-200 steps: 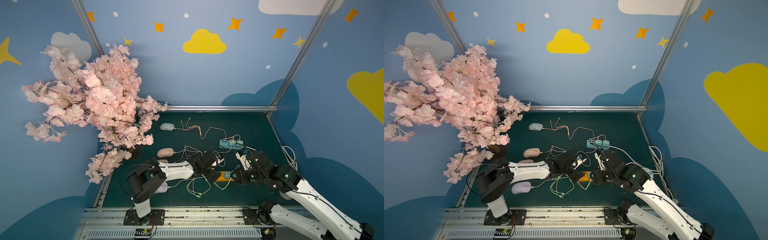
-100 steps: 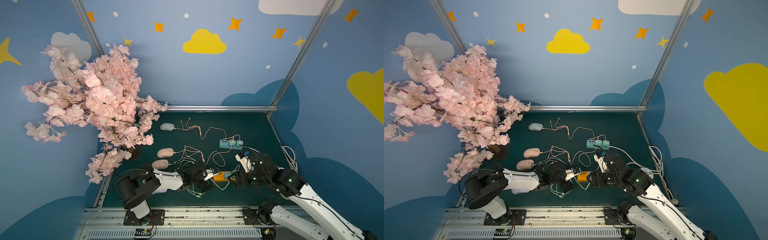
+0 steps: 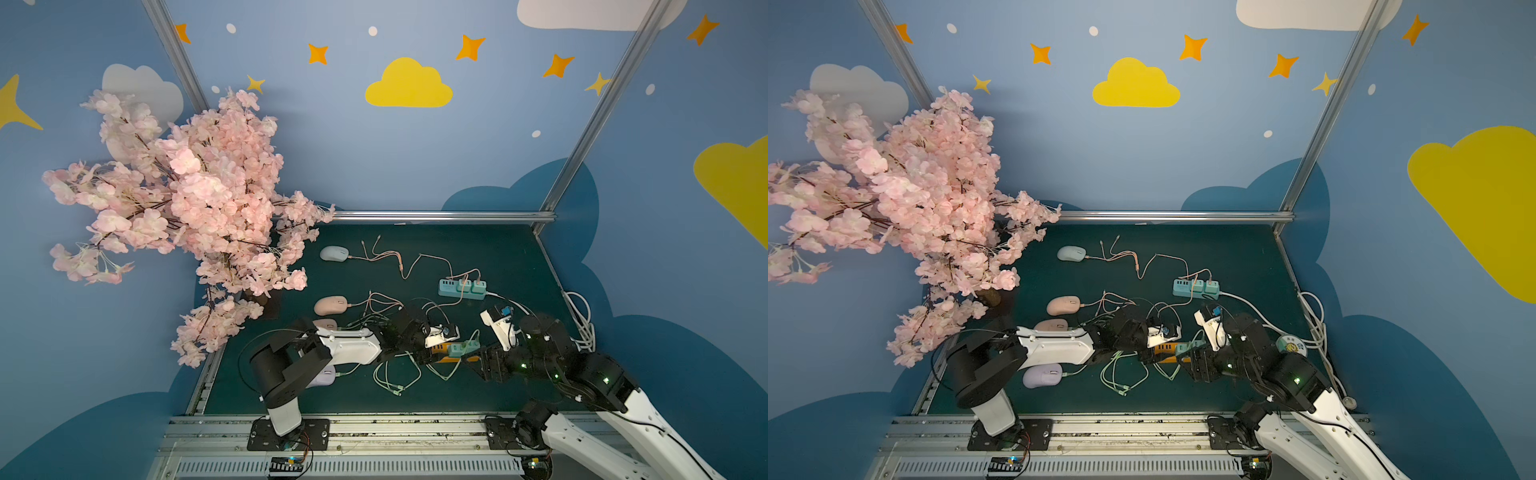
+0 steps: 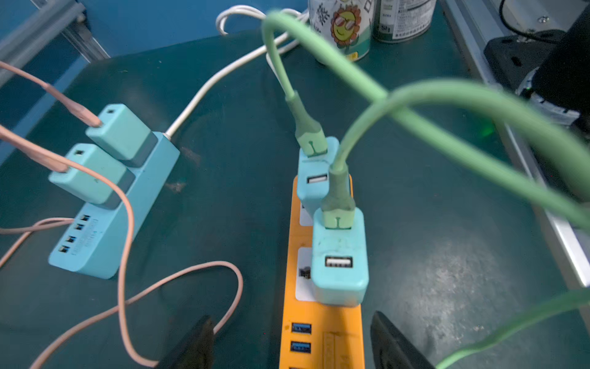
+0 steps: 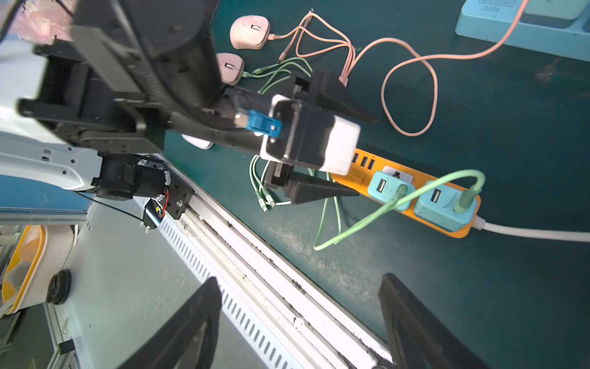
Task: Unplug the wireless mouse
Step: Adjust the socket at the center of the board.
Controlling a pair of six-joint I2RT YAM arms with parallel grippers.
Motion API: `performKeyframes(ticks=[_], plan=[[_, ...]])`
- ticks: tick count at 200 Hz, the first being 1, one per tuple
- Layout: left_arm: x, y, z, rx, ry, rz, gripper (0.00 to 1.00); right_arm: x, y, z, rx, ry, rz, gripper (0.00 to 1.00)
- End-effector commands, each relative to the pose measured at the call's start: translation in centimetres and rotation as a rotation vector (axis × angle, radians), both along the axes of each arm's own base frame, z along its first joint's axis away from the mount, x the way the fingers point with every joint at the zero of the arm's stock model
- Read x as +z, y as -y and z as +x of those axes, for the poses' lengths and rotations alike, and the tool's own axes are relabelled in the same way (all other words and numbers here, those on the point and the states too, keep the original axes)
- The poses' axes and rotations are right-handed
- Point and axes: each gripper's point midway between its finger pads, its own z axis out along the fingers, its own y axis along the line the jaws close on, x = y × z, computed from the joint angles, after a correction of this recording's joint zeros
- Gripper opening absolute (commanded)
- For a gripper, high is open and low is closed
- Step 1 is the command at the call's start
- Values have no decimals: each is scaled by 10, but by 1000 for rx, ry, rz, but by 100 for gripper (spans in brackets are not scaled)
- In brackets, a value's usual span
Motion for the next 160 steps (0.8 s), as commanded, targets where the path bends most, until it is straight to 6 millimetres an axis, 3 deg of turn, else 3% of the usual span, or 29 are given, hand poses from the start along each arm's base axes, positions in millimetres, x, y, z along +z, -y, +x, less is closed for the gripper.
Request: performKeyframes(ticks=[1, 143, 160], plan=[[-8, 1, -8, -93, -49, 19, 75, 0, -2, -1, 13, 9, 16, 79], [-42, -1, -7, -158, -214, 106, 76, 0, -3, 0, 20, 4, 10, 76], [-45, -1, -7, -159, -220, 114, 72, 0, -4, 0, 23, 5, 10, 76]])
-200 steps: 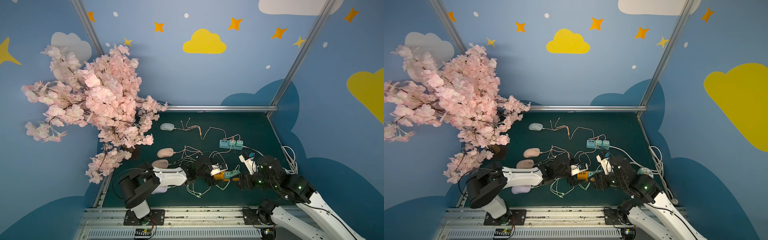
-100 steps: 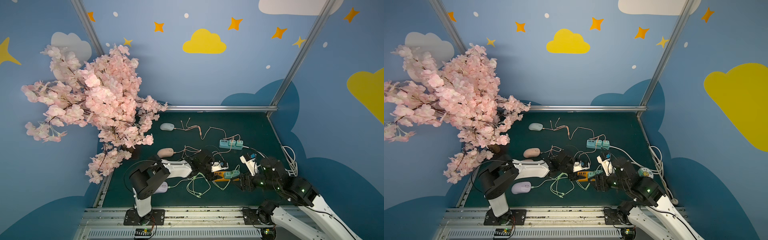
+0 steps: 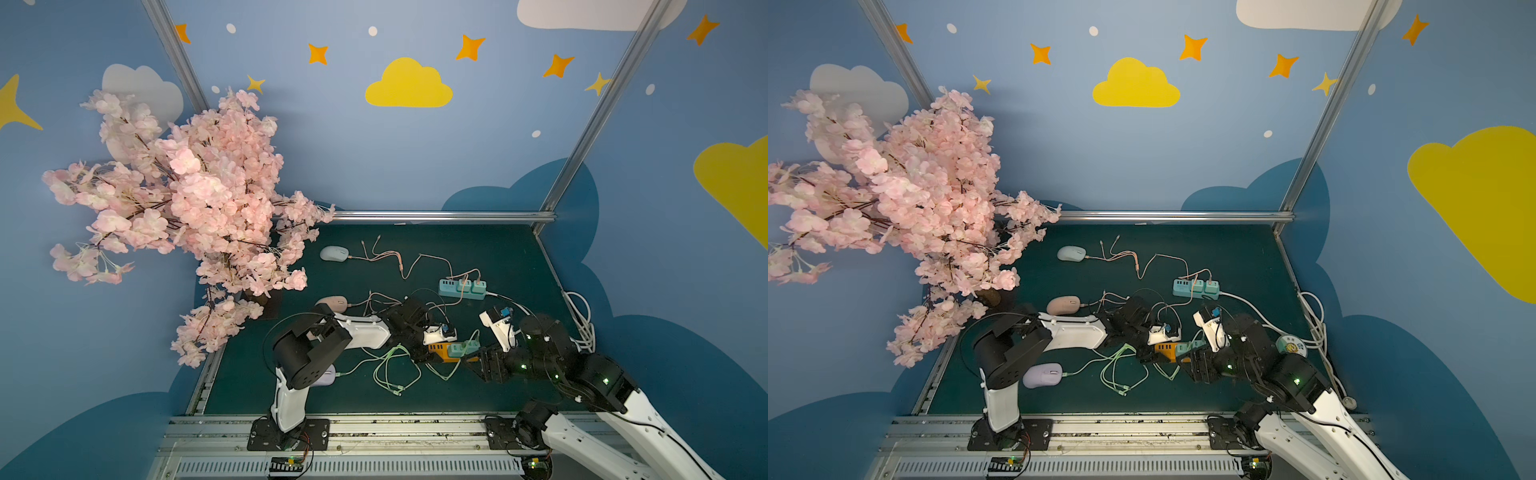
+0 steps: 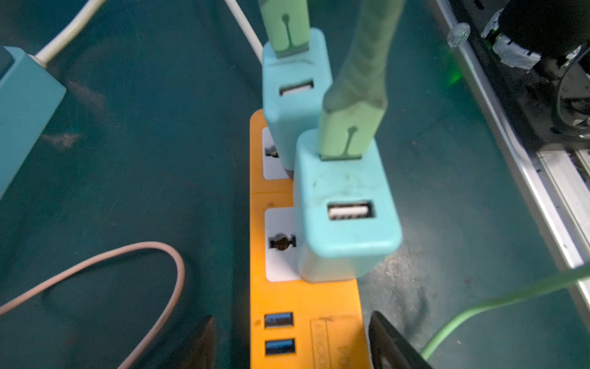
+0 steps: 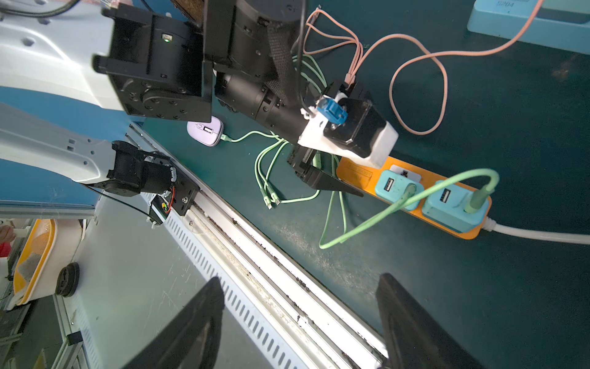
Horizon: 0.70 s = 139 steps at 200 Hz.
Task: Unplug the wireless mouse
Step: Adjust the socket at the center of the board.
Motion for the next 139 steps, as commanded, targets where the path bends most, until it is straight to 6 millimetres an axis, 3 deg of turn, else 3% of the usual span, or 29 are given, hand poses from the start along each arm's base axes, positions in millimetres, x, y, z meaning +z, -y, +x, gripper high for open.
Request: performKeyframes(ticks=[1, 65, 139], plan=[[-4, -1, -6, -28, -32, 17, 72, 1, -1, 2, 8, 13, 3, 76], [-21, -11, 10, 109, 3, 92, 49, -3, 1, 5, -13, 12, -19, 74], [-43, -19, 44, 266, 107, 230, 48, -1, -4, 33, -61, 19, -129, 61]])
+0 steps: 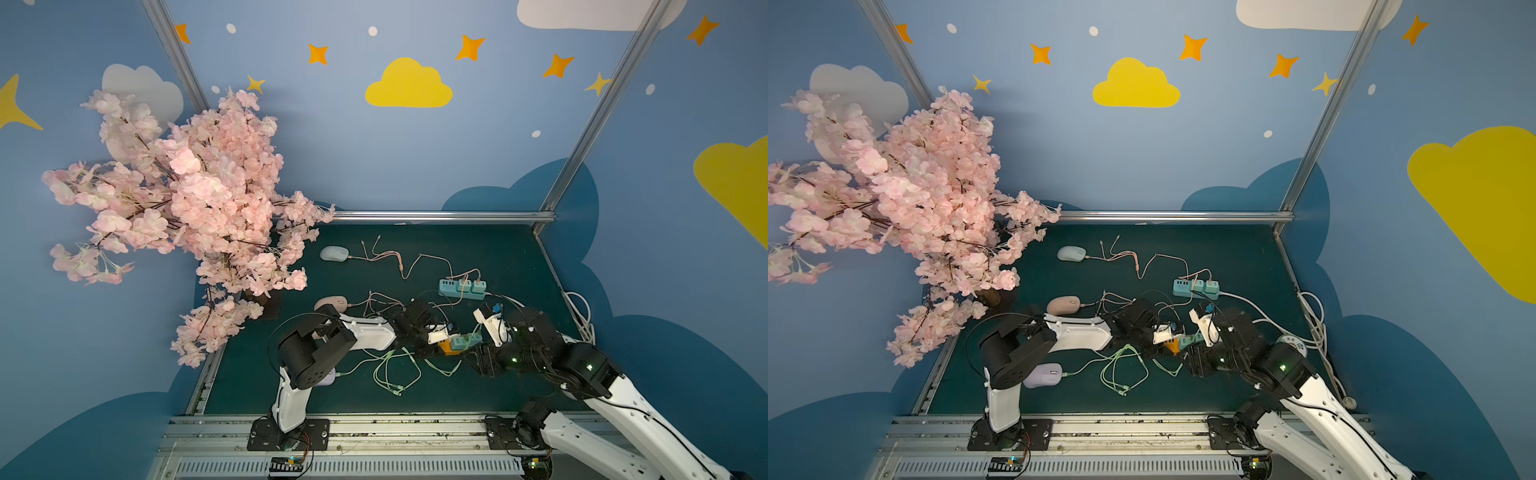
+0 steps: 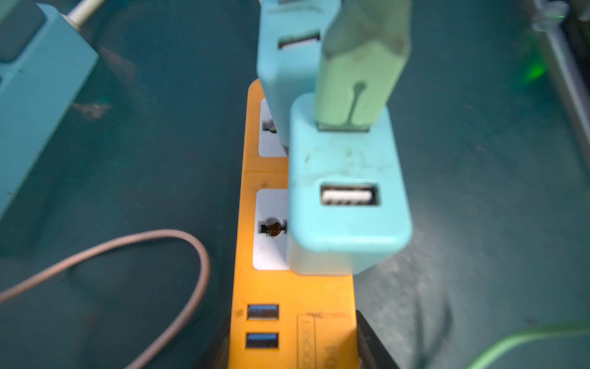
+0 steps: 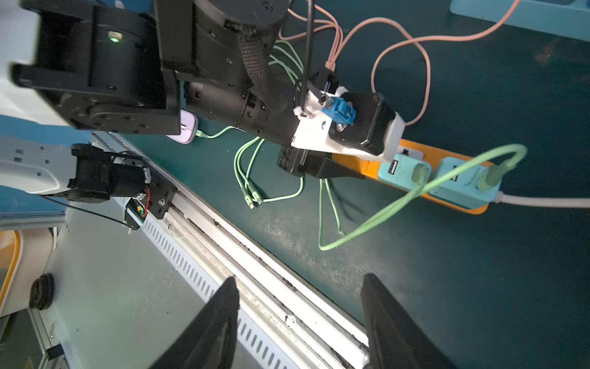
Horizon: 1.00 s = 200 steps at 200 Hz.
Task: Unplug the wireless mouse
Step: Adjust the socket at the center of the board.
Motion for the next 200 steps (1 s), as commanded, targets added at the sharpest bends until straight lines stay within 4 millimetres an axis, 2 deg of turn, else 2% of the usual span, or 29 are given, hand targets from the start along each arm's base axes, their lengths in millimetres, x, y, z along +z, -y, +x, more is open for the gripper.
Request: performKeyframes(ticks=[1, 19, 38, 62, 83, 133, 147, 167, 200], plan=[[-36, -25, 22, 113, 40, 156, 48, 15, -2, 16, -21, 63, -30, 61], [-32, -21, 15, 81, 33, 143, 50, 14, -4, 30, -36, 83, -69, 62], [-24, -18, 14, 75, 39, 127, 55, 10, -5, 47, -69, 92, -129, 71], [-17, -15, 11, 70, 27, 103, 78, 7, -7, 65, -88, 94, -181, 80], [-14, -11, 8, 69, 3, 77, 86, 3, -11, 75, -75, 62, -210, 81], [2, -6, -2, 44, -33, 12, 86, 2, -20, 95, -56, 35, -134, 72], [6, -3, -10, 2, -49, -14, 86, -4, -21, 100, -49, -9, -124, 70], [7, -3, -9, 6, -40, -18, 85, -16, -21, 100, -40, -66, -139, 69], [14, -5, -8, 15, -21, -35, 82, -35, -5, 93, -83, -102, -189, 68]])
